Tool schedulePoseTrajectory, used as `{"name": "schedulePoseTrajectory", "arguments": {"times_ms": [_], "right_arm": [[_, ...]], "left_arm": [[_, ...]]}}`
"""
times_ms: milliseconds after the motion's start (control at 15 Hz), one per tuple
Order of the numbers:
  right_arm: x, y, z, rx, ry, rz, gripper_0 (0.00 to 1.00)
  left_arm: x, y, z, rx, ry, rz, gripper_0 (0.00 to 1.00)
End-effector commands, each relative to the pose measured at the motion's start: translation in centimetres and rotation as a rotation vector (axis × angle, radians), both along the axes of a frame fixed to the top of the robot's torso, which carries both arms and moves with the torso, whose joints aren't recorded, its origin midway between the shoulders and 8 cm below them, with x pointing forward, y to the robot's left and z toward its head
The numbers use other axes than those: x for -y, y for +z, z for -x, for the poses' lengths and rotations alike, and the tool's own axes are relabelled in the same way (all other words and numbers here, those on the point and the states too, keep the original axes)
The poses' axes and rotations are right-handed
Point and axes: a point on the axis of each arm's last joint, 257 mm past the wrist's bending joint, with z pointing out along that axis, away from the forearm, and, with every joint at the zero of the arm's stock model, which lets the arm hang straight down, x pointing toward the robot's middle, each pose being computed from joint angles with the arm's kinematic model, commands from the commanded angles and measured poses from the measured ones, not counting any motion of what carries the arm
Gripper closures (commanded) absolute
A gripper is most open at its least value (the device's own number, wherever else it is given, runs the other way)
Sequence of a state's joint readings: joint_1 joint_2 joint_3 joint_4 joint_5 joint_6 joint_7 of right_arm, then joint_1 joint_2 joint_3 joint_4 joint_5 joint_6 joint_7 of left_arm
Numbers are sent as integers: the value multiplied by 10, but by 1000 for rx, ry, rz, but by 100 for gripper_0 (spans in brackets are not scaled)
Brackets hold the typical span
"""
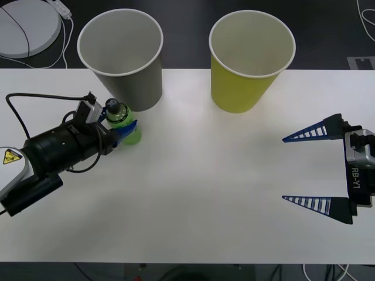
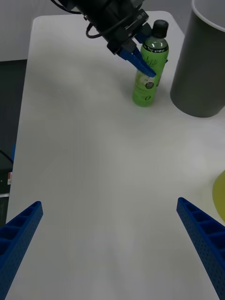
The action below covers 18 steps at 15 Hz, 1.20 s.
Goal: Put the can into the green bin and the plastic bottle into the gray bin
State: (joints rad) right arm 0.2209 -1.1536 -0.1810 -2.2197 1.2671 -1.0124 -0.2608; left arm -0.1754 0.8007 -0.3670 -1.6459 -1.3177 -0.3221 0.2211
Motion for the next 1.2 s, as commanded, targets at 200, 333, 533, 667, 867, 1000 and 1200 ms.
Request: {"name": "schedulePoseTrajectory", "arguments": {"times_ms": [200,333,533,667,867,1000,1200], "right_arm": [[0,0,0,0,0,0,0],[0,0,0,0,0,0,0],[0,0,0,0,0,0,0],[0,0,0,0,0,0,0],[0,0,0,0,0,0,0],[0,0,0,0,0,0,0],[0,0,0,0,0,0,0]], "left_arm": [[0,1,0,2,-1,0,100],[1,1,0,1,-2,1,100],[1,2,0,1,-1,4,100],[2,7,1,0,-7,17,100],[-2,11,5,-3,-14,14,100],[-4,15,9,-7,-19,18,100],[-5,18,19,-10,-28,18,100]]}}
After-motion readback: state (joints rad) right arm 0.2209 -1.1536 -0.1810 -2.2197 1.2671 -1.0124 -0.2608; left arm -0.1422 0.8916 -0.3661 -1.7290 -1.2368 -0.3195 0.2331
